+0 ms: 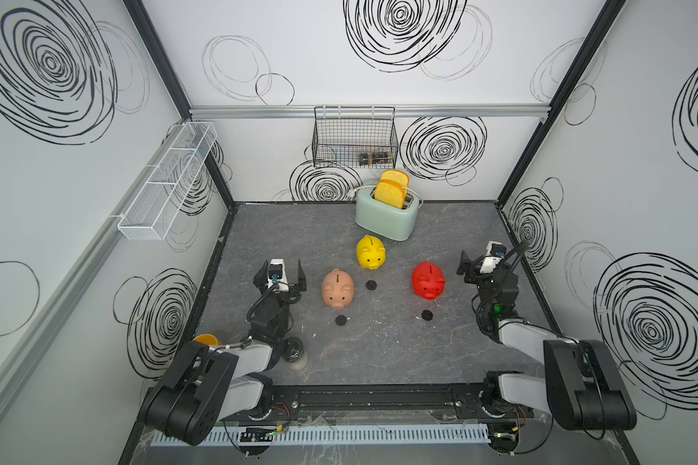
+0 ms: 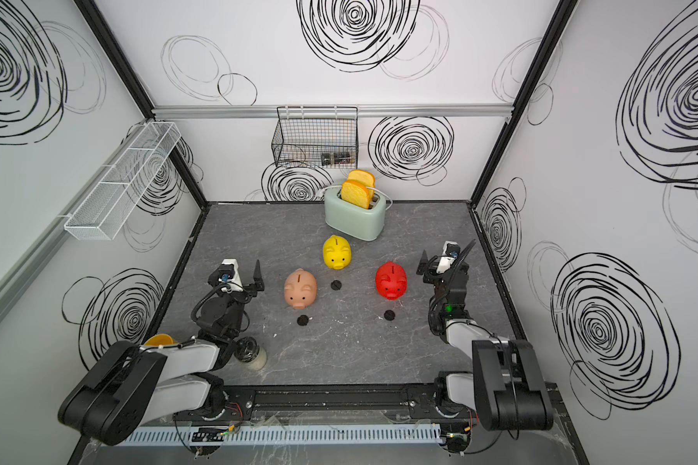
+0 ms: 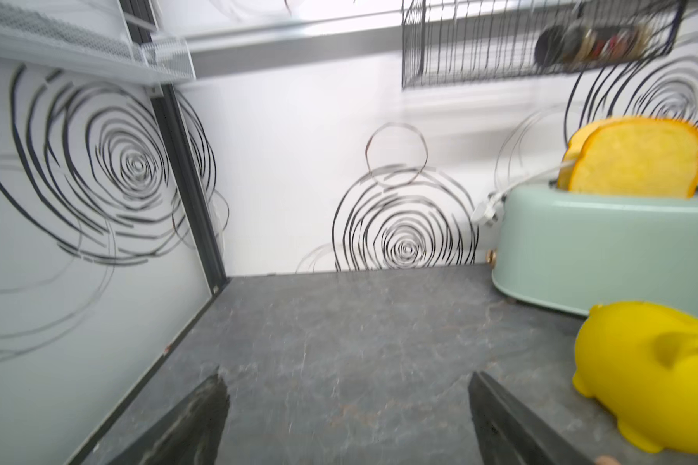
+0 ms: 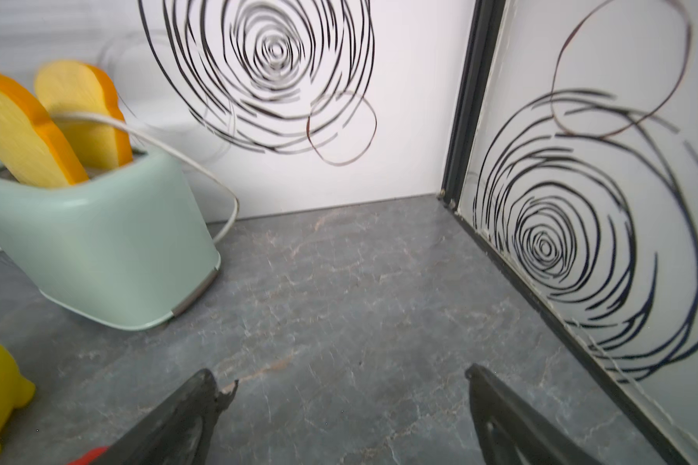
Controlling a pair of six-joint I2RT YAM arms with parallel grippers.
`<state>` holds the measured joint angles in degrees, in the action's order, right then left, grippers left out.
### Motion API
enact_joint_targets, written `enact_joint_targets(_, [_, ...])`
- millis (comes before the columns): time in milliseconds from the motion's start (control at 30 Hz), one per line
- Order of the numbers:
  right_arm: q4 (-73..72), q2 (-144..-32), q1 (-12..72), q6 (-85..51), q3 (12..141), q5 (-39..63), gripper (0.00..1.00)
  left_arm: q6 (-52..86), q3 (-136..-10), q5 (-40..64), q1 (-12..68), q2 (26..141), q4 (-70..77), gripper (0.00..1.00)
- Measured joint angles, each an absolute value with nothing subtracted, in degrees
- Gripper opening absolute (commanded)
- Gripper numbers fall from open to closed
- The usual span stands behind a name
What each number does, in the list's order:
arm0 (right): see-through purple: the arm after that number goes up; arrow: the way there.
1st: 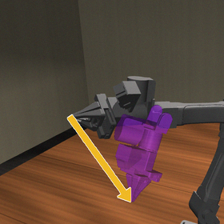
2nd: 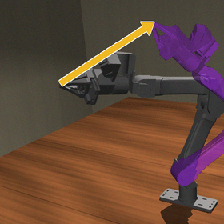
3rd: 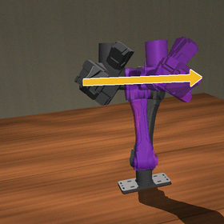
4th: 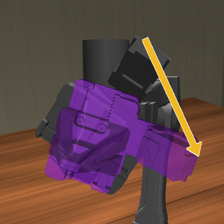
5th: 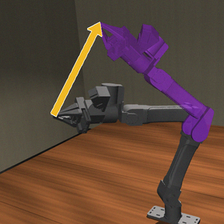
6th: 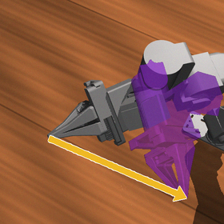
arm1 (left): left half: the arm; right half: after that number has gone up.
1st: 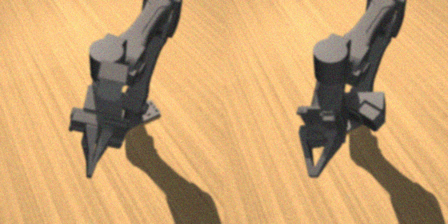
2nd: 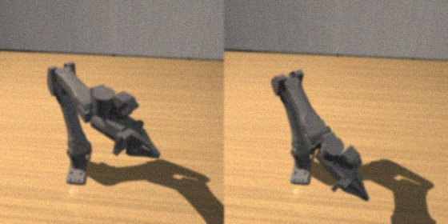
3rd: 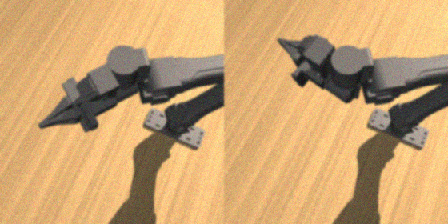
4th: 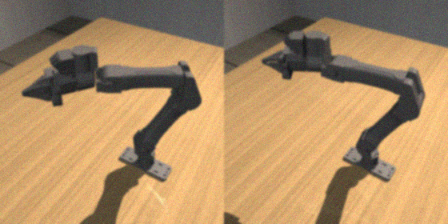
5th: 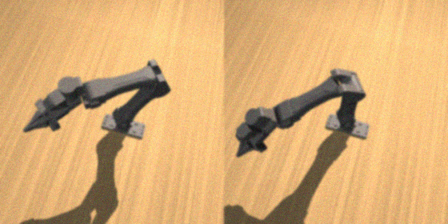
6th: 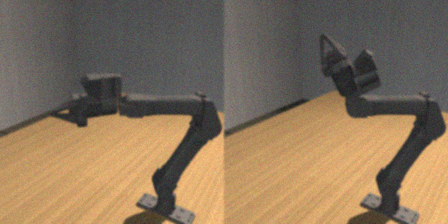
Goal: Close piggy banks
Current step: Move the piggy bank to the center of the board.
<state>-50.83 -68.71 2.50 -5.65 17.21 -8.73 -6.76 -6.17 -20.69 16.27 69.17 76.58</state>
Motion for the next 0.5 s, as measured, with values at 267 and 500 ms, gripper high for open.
enact_joint_targets(267, [-40.2, -53.8, -0.1, -14.3, 19.6, -8.5, 0.98, 10.3, -3.2, -26.5, 17.1, 49.7, 71.3, 0.96])
enact_joint_targets(500, [-31.0, -44.9, -7.4, -29.5, 20.4, -8.7, 0.98, 27.7, -8.4, -20.4, 12.6, 34.7, 51.7, 0.96])
